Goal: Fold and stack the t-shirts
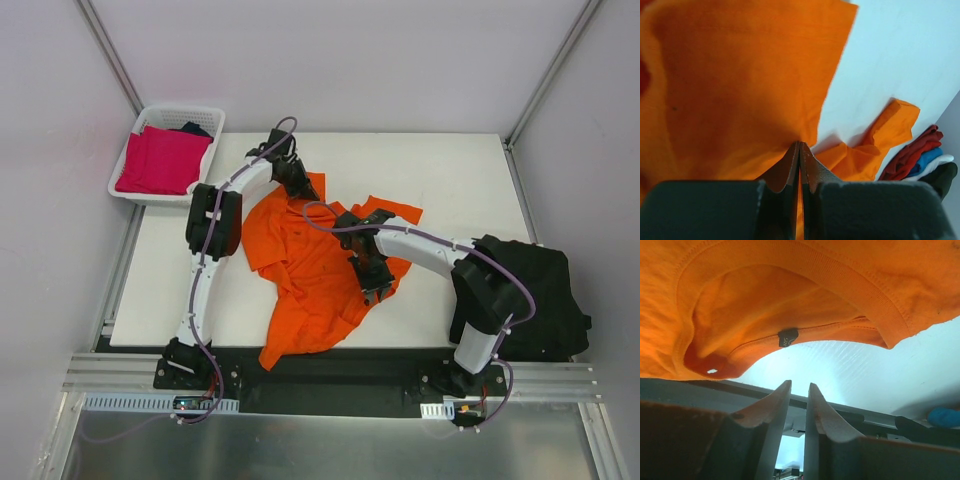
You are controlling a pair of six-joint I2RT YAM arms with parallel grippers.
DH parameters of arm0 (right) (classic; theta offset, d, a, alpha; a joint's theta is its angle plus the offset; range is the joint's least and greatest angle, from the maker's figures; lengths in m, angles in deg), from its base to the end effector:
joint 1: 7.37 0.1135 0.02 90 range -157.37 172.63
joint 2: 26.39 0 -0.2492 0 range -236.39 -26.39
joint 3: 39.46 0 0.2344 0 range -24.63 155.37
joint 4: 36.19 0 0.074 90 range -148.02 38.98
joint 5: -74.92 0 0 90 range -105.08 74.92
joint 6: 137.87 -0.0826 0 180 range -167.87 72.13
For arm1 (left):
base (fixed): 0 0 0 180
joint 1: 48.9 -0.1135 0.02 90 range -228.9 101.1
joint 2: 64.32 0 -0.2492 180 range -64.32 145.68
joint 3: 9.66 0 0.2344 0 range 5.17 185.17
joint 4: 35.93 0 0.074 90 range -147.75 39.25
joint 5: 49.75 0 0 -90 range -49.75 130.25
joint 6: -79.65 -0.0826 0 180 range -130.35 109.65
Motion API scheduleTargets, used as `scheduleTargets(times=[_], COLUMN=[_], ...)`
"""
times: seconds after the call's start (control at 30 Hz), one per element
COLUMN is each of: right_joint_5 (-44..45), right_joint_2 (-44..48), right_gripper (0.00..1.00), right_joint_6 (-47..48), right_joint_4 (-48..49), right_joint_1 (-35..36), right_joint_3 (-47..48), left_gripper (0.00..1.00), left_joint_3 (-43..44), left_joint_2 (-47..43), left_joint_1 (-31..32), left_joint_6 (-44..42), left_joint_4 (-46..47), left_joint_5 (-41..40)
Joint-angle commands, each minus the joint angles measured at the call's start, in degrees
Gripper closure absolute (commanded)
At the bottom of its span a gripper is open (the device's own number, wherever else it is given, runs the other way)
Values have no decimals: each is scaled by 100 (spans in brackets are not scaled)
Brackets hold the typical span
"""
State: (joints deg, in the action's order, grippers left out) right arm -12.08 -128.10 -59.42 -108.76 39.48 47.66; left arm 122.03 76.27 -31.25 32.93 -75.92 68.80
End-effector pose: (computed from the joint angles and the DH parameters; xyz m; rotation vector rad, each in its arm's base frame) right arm 0.2119 0.2197 0.1422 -0.9297 2.9286 -0.0331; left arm 0.5031 -0.2015 0.1250 -0.3309 2.5598 -1.0520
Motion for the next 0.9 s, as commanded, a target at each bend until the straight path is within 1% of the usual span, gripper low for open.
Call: scheduleTargets(times=[0.0,0.13,0.37,0.6,0.63,0.87], right_joint_5=[148,113,86,77,77,77], right_joint_2=[231,152,151,336,388,599], right_gripper=[76,76,76,76,76,76], right_joint_6=[-154,-181,-295,-497,-541,-725], right_joint_4=[-177,-194,-186,-98,-89,17], right_joint_1=[-9,0,-9,0,0,17], right_joint_3=[39,92,-66,-444,-496,-857], left_gripper=[100,100,100,100,100,100], left_joint_3=[241,259,100,-84,-102,-111], left_joint_2=[29,100,21,-129,-164,-225], left_joint_1=[-174,-305,-604,-781,-781,-789], left_joint_6=[83,118,-30,39,74,320], left_joint_4=[-6,-5,-23,-225,-260,-655], left_joint_5=[159,-16,-746,-1809,-2079,-2828])
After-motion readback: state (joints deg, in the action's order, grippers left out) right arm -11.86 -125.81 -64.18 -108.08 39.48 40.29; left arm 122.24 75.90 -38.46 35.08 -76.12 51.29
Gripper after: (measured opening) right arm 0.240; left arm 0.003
